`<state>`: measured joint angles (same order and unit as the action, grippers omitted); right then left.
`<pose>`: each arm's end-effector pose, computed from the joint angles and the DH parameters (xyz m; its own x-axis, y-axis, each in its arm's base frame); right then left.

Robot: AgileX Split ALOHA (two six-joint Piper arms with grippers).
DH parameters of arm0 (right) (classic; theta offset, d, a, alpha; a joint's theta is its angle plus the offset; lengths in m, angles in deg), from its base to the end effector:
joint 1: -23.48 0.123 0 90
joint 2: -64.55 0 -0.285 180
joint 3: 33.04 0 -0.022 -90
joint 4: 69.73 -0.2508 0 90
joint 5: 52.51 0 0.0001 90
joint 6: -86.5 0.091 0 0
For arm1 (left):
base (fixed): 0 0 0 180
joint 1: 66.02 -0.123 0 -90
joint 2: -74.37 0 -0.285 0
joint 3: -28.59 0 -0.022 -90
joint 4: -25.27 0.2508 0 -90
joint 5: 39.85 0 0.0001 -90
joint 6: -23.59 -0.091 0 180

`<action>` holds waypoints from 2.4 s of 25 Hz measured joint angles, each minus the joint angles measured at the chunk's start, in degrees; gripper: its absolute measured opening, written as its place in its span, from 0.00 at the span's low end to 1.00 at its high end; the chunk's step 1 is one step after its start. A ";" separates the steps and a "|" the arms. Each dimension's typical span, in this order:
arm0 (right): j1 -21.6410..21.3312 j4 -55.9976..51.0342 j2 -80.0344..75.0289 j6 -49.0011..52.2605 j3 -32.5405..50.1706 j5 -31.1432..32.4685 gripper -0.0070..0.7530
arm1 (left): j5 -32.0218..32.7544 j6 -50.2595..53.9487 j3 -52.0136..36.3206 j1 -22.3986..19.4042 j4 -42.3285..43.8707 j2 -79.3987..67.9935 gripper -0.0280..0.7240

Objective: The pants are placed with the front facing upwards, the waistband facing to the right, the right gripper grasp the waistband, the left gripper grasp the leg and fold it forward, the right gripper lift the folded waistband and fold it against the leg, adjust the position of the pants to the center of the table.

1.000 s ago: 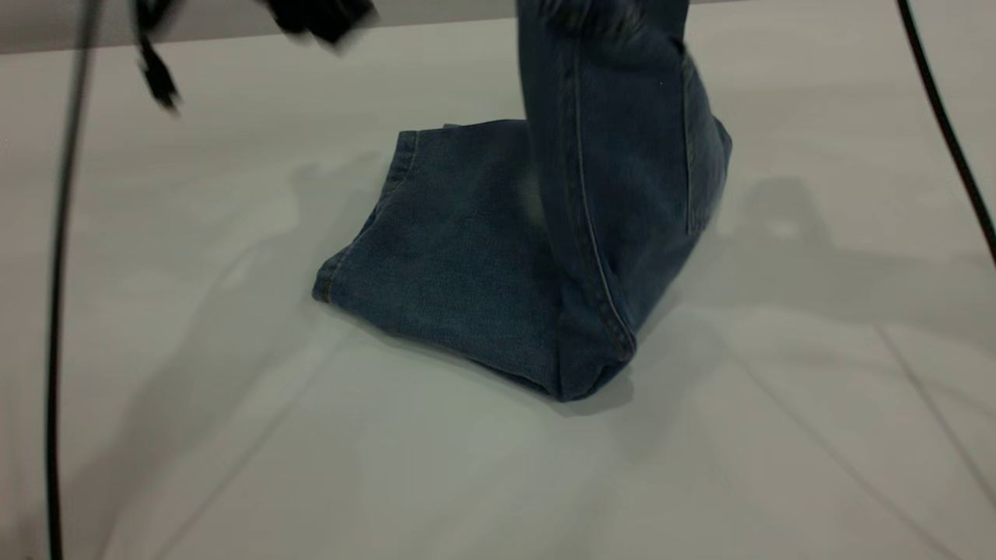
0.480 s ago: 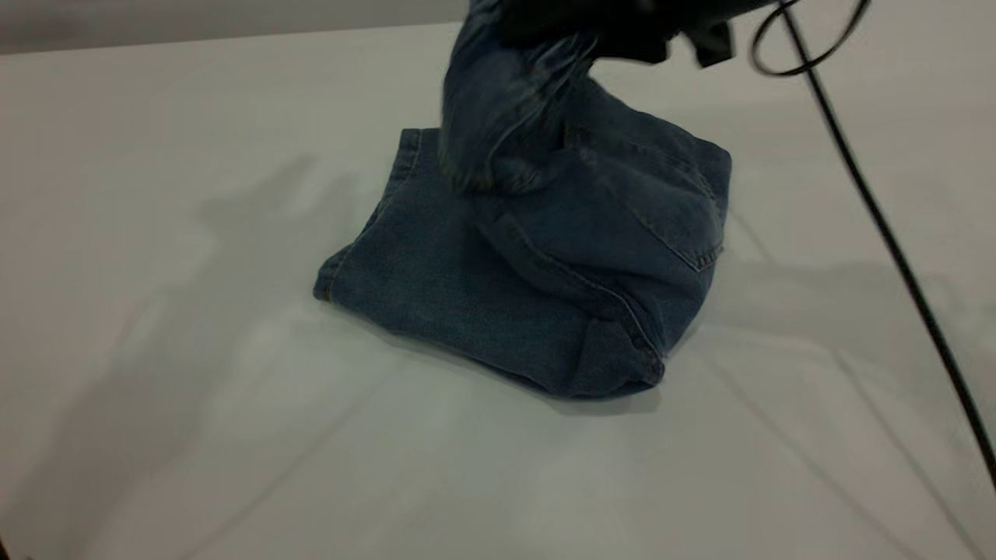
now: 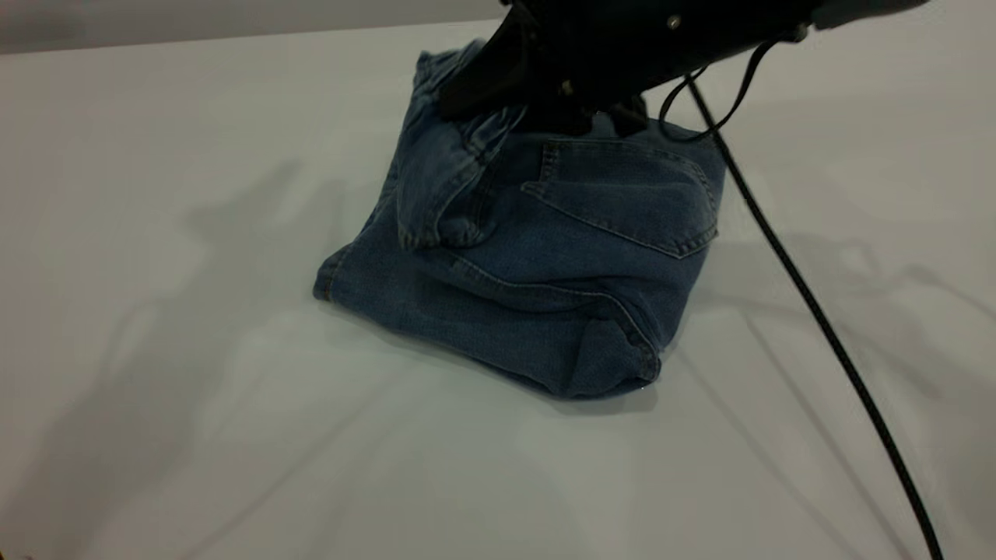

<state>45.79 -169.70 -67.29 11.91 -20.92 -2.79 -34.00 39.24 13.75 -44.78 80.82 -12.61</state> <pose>0.3439 0.2151 0.1050 -0.9260 -0.0167 -0.3772 -0.3394 0.4745 0.8122 0.3034 -0.1096 0.3540 -0.0046 0.6855 -0.7280 0.3750 0.6761 0.6343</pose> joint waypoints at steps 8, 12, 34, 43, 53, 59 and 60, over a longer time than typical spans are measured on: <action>0.04 0.04 0.10 5.99 -1.11 5.24 0.63 | -0.06 0.00 0.05 0.00 0.00 -0.07 0.62; 0.04 0.04 0.10 12.50 -1.11 2.20 0.64 | -0.06 0.00 0.05 0.00 0.00 -0.07 0.62; 7.94 53.02 0.10 67.76 -13.79 -17.72 0.56 | -0.06 0.09 0.05 0.00 -0.11 -0.07 0.62; 8.01 74.13 -0.15 87.14 -19.06 -12.57 0.56 | -0.16 0.09 0.05 0.00 -0.11 -0.07 0.62; 8.62 98.75 -1.14 98.98 -25.65 5.58 0.55 | -0.16 0.21 0.05 0.00 -0.11 -0.07 0.62; 9.82 98.59 -3.33 99.36 -25.65 0.24 0.55 | -0.16 0.21 0.05 0.00 -0.11 -0.07 0.62; 9.98 96.68 -3.58 98.55 -25.65 -2.23 0.55 | -0.11 0.21 0.05 0.00 -0.11 -0.07 0.62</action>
<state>55.77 -73.02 -70.87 110.46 -46.57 -5.03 -34.11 39.46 13.80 -44.78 80.71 -12.68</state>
